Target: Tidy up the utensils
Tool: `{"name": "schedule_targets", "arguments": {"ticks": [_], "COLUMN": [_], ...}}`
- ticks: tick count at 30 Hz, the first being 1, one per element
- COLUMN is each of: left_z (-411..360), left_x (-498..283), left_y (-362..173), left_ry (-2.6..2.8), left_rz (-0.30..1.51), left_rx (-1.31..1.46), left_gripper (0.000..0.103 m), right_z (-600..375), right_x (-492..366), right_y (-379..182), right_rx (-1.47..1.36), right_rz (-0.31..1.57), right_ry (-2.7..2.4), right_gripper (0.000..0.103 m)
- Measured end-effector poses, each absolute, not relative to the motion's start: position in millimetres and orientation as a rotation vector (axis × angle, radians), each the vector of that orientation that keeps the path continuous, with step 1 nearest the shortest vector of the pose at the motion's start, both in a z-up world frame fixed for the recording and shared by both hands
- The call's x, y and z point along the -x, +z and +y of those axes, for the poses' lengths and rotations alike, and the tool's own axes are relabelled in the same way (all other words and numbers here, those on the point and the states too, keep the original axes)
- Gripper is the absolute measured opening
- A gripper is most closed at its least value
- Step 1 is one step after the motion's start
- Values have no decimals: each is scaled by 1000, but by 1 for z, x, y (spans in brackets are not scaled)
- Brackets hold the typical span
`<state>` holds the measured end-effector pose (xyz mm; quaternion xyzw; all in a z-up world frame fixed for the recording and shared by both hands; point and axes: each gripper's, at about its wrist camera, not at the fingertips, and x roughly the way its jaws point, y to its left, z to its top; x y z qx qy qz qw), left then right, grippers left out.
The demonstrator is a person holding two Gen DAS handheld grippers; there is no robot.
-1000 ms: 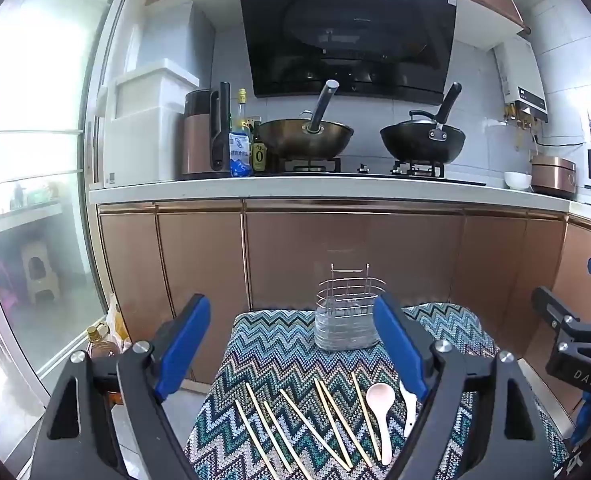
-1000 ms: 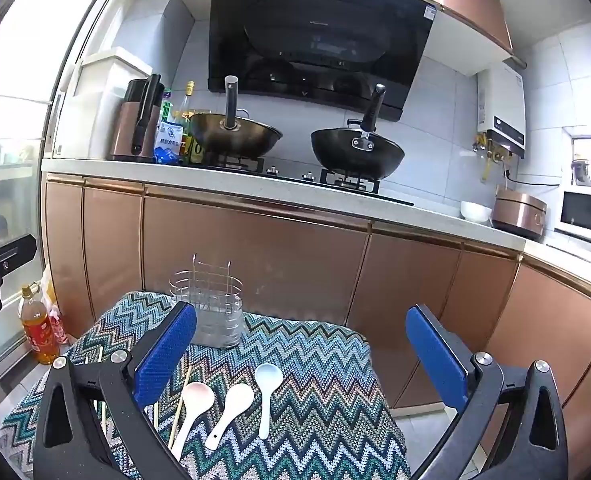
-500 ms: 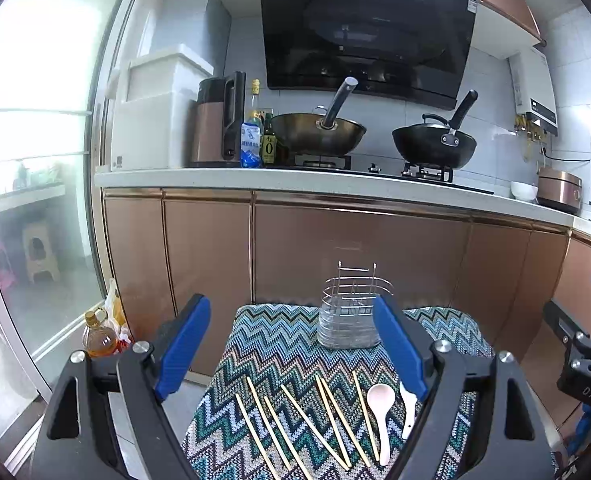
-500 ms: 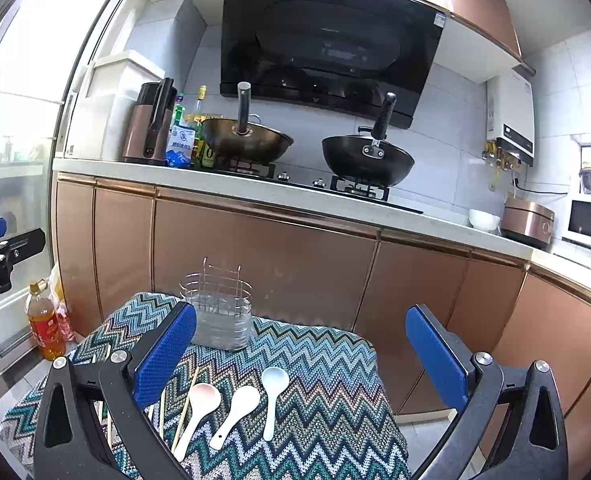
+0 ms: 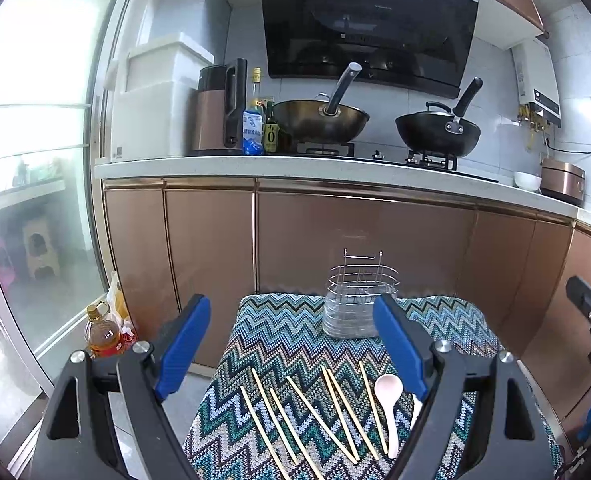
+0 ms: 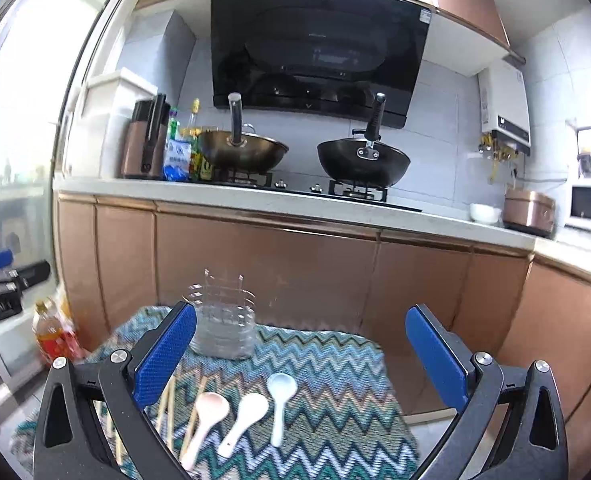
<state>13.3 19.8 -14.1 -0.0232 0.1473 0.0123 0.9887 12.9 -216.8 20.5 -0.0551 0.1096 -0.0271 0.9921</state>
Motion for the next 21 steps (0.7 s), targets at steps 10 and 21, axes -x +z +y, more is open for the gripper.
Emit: {"name": "schedule_targets", "arguments": {"ticks": [10, 21], "left_z": [10, 1], "left_x": [-4, -11], "left_y": [-10, -4], "left_ry": [52, 61], "left_rz": [267, 271], "left_rx": [11, -26], "left_gripper": [83, 83], "right_z": [-218, -221], "right_x": [-13, -13], "right_y": [17, 18], "right_rx": [111, 110], "right_rz": [221, 188], "right_ry": [-69, -50], "right_gripper": [103, 103]}}
